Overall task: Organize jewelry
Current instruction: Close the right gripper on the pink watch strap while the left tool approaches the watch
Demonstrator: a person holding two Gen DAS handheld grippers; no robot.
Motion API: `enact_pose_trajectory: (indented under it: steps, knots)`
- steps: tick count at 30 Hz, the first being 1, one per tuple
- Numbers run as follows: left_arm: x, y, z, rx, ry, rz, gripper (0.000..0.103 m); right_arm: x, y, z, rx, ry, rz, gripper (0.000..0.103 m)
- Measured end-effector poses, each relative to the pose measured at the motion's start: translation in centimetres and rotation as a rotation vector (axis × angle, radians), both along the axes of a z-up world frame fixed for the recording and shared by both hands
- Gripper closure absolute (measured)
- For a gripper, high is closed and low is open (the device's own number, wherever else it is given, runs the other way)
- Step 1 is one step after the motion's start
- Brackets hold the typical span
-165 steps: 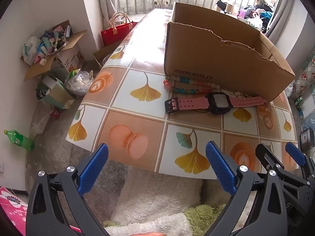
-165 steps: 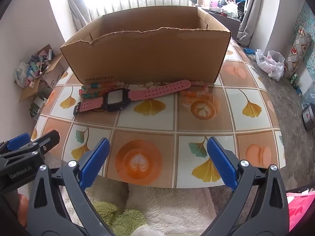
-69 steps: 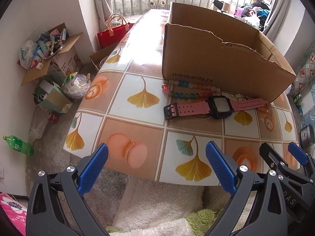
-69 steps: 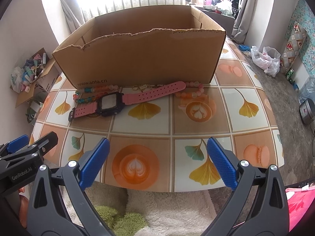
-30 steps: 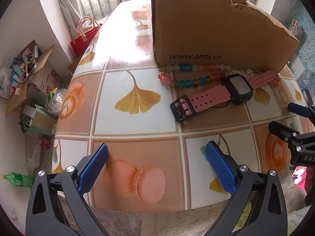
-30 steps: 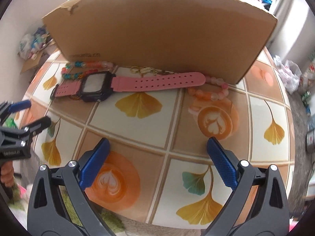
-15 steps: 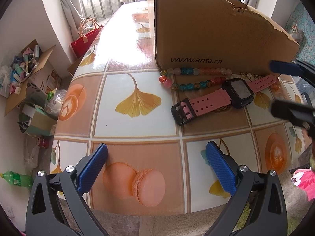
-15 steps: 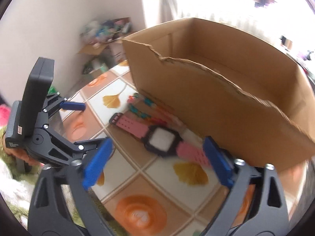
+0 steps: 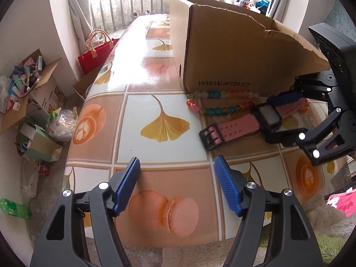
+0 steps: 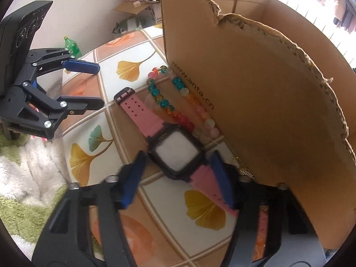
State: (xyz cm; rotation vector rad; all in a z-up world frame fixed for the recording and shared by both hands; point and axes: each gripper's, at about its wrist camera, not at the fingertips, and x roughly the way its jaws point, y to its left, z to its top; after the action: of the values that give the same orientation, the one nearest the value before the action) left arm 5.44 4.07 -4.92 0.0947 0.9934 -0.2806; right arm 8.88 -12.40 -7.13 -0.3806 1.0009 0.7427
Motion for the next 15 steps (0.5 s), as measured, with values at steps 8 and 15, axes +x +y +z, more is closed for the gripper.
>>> enact_pose_trajectory:
  steps: [8,15]
  knots:
    - [-1.6,-0.5,1.7,-0.014,-0.082,-0.080,0.035,-1.2,0.8,1.5,-0.008,0.082,0.019,0.054]
    - [-3.8,-3.4,2.0,0.083,-0.160,-0.212,0.035,0.0,-0.4,2.0,0.098,0.322,0.000,0.054]
